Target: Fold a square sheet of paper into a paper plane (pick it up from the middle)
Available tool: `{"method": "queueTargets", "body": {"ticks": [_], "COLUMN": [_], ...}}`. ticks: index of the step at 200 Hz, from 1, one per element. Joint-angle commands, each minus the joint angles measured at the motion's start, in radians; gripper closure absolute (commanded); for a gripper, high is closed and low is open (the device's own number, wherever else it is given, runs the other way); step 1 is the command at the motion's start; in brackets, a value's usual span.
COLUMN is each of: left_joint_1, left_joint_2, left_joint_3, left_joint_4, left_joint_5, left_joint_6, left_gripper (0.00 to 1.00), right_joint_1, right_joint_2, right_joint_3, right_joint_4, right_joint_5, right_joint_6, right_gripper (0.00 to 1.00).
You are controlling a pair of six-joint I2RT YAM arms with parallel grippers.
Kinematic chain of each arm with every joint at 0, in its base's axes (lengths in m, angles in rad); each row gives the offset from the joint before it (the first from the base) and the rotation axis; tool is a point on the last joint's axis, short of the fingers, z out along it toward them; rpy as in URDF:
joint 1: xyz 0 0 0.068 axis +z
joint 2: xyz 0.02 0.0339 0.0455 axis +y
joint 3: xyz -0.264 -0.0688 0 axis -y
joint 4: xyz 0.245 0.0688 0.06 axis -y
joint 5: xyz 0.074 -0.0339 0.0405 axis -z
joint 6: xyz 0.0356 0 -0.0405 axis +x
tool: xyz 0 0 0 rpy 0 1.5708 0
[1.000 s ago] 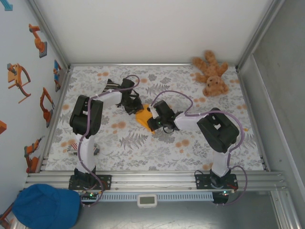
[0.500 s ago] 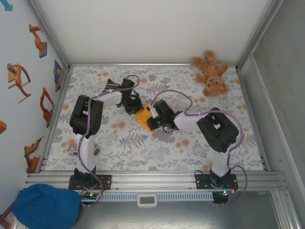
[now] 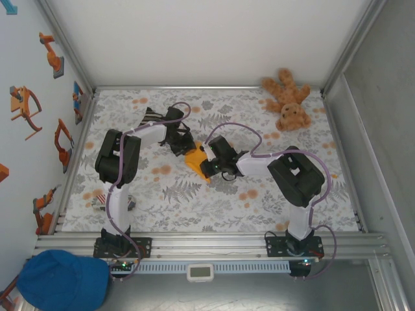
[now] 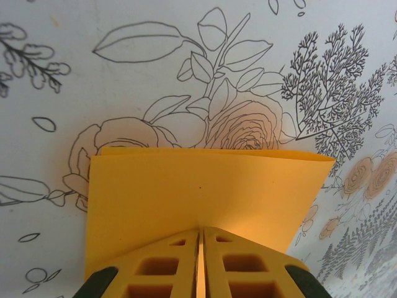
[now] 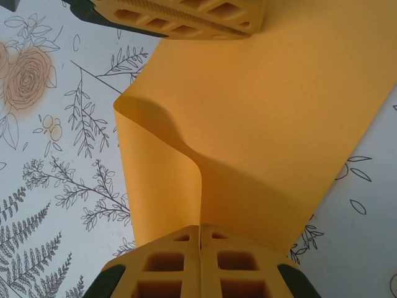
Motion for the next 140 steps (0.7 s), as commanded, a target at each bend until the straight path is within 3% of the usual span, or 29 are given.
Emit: {"method": "queueTargets", "body": {"ticks": [1,98,140], "left_joint_1": [-0.012,-0.009,0.030], "left_joint_2": [0.041,0.022,-0.125], "left_joint_3": [-0.018,-0.008,-0.051], "left_joint_4": [-0.042,-0.041,0.004], "left_joint_5": [0.002,0.011,-0.007], "left_joint_6": [0.012,0.010,-0.032], "left_gripper": [0.90,0.90,0.82], "right_joint_1": [-0.007,-0.007,-0.007], "right_joint_2": [0.019,0.042,0.039], "right_joint_3": [0.016,0.019,0.012], "right_joint_4": [-0.016,-0.033,-0.045], "right_joint_5": [-0.004,-0.001,0.008], "right_joint_6": [0.018,0.016,0.017], "right_gripper": [1.00,1.00,1.00]}}
